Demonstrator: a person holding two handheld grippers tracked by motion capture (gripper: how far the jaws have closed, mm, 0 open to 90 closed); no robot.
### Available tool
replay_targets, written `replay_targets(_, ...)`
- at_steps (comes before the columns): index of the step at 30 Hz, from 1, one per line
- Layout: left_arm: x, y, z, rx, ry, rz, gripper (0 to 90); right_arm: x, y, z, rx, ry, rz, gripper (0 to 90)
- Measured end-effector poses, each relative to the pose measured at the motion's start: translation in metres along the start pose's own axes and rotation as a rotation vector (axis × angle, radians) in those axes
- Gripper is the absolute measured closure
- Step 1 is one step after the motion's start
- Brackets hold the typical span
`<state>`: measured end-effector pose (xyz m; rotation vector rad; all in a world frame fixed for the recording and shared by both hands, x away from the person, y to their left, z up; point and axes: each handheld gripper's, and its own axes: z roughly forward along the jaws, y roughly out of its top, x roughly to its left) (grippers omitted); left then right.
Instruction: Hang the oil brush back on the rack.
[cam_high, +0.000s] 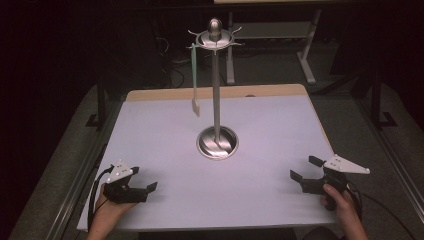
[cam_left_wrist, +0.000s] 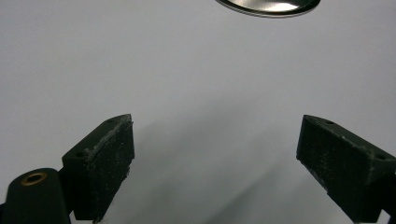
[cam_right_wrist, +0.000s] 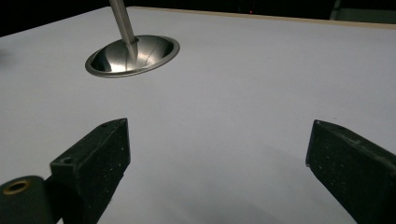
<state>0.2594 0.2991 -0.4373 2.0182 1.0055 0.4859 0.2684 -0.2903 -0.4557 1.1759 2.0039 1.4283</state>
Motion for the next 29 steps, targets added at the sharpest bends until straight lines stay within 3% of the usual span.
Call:
replay_targets(6,0.0013,-0.0035,0.0025,0.028,0.005,0.022,10.8,-0.0004,0.0000,0.0000,0.002,0.006,0.004,5.8)
replay_targets(8,0.0009,-0.0049,0.0047,0.022,-0.001,0.005,10.8,-0.0004,0.0000,0.0000,0.002,0.007,0.002,5.8)
replay_targets(12,0.0031,-0.0071,0.0072,0.048,0.004,0.014,10.8,0.0002,-0.0001,-0.0002,-0.002,0.009,-0.004,5.8)
replay_targets(29,0.0000,-0.0034,0.0070,0.028,0.007,0.021,10.9,0.0000,-0.0004,-0.0009,-0.008,0.009,-0.002,5.8)
